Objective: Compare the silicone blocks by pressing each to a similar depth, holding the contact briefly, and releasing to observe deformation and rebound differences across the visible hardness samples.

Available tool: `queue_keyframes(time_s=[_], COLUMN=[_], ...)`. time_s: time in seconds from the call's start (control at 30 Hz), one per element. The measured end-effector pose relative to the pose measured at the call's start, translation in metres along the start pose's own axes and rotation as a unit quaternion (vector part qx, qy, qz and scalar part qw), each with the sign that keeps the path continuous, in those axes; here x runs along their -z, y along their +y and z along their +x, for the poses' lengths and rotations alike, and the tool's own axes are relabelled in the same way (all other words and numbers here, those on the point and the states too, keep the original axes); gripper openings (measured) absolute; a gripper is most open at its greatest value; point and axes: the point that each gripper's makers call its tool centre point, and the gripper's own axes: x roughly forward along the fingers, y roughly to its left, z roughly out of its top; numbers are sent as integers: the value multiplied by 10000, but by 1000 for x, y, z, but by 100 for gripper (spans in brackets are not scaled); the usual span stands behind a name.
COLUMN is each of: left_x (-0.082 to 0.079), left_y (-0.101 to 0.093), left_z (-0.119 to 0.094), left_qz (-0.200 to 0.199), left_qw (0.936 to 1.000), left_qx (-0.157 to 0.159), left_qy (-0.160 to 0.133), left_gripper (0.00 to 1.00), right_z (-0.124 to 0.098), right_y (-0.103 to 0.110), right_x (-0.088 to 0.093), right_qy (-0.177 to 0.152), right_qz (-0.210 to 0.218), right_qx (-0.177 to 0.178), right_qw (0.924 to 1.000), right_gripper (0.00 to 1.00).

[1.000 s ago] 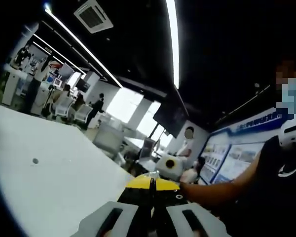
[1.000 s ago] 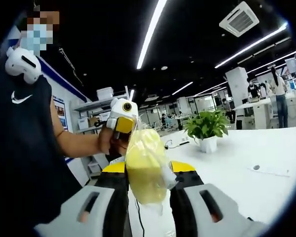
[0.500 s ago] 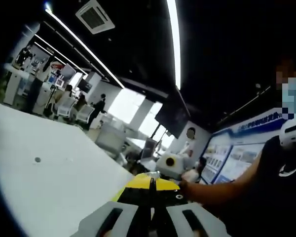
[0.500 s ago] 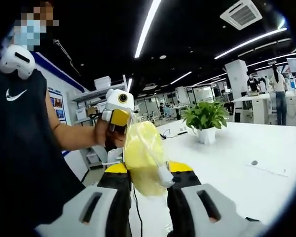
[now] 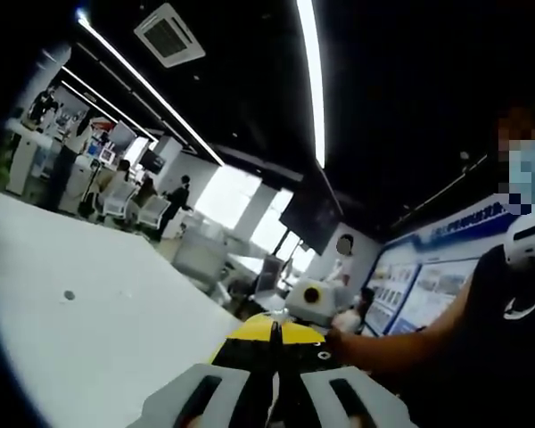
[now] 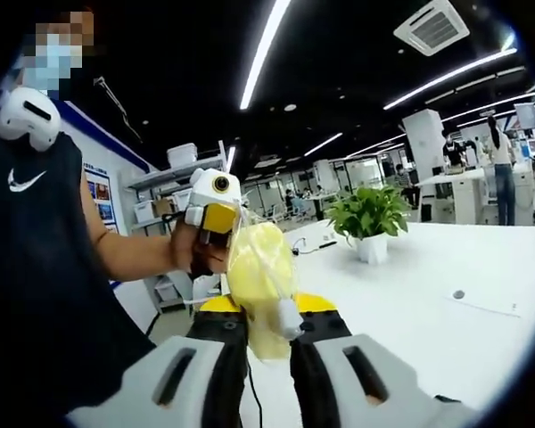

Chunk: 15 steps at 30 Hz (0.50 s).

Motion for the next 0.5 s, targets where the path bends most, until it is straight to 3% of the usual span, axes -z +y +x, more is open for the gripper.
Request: queue_keyframes(time_s=[0.5], left_x=[5], left_y=[-6], left_z=[3], left_qz=[69], left_qw=[9999], left_qx=[49], left_qy=[126], left_gripper=[0], right_z=[-5], right_y=[1], right_x=[3], right_qy=[110], right_qz=[113], right_qx=[-79], right_qw=[9998], right_gripper=[3])
